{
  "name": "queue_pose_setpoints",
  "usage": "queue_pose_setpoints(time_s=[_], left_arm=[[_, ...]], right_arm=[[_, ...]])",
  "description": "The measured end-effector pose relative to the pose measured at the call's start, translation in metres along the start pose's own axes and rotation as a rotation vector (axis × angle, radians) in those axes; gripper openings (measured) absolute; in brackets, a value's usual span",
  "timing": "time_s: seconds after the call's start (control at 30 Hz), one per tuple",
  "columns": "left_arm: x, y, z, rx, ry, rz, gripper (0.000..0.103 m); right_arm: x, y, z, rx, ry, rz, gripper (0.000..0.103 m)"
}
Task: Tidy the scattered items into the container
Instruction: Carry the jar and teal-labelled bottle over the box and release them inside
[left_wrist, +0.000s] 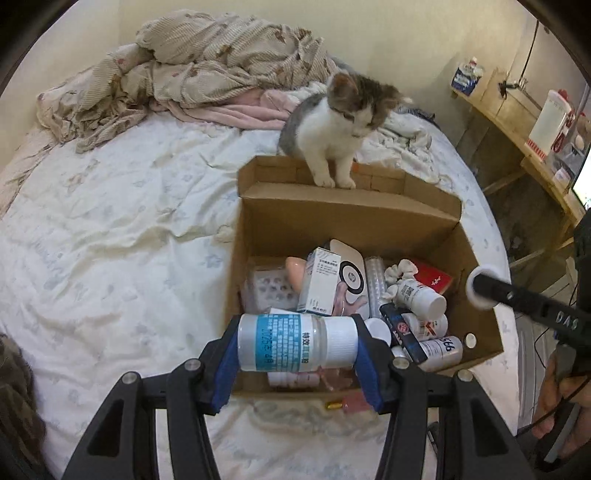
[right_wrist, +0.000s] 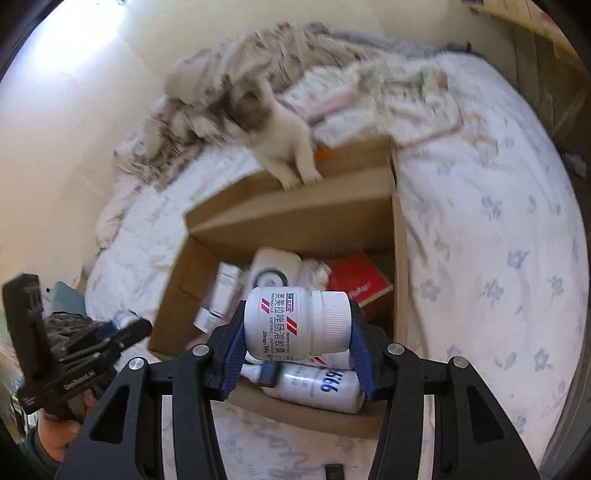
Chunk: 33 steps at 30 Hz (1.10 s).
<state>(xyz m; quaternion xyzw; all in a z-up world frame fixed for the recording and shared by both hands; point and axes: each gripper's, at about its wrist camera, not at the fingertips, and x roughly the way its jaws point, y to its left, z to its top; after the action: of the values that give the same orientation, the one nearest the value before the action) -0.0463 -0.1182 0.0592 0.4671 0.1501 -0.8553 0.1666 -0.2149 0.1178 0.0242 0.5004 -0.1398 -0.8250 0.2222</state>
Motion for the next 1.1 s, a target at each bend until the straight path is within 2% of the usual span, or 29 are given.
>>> queue_pose_setpoints(time_s=[0.07, 0.17, 0.27, 0.47, 0.57, 0.6, 0.7, 0.87, 1.03, 1.1], left_arm=[[0.013, -0.002, 0.003, 0.004, 0.022, 0.001, 0.055], [0.027, -0.001, 0.006, -0.001, 0.038, 0.007, 0.055], [0.041, 0.001, 0.008, -0.001, 0.069, 0.020, 0.056], [0.061, -0.006, 0.010, 0.038, 0.126, 0.012, 0.056], [0.065, -0.011, 0.010, 0.053, 0.145, 0.026, 0.074], [0.064, -0.012, 0.010, 0.053, 0.142, 0.029, 0.077], [0.061, -0.013, 0.009, 0.047, 0.139, 0.030, 0.077], [0.035, -0.016, 0.005, 0.072, 0.086, 0.016, 0.077], [0.000, -0.010, -0.008, 0.040, 0.047, -0.030, 0.078], [-0.010, -0.008, -0.020, 0.032, 0.050, -0.025, 0.079]], right_arm=[[0.009, 0.000, -0.001, 0.003, 0.024, -0.002, 0.054], [0.009, 0.001, 0.001, 0.013, 0.019, 0.053, 0.054], [0.009, 0.004, 0.002, -0.007, 0.017, 0.039, 0.054], [0.022, 0.011, -0.003, -0.041, 0.079, 0.025, 0.054], [0.027, 0.019, -0.007, -0.092, 0.096, -0.033, 0.054], [0.028, 0.021, -0.008, -0.109, 0.099, -0.059, 0.057], [0.021, 0.028, -0.009, -0.148, 0.055, -0.091, 0.090], [0.005, 0.035, -0.006, -0.194, -0.010, -0.121, 0.090], [-0.008, 0.027, -0.005, -0.131, -0.019, -0.070, 0.090], [-0.015, 0.027, -0.007, -0.111, -0.033, -0.053, 0.090]])
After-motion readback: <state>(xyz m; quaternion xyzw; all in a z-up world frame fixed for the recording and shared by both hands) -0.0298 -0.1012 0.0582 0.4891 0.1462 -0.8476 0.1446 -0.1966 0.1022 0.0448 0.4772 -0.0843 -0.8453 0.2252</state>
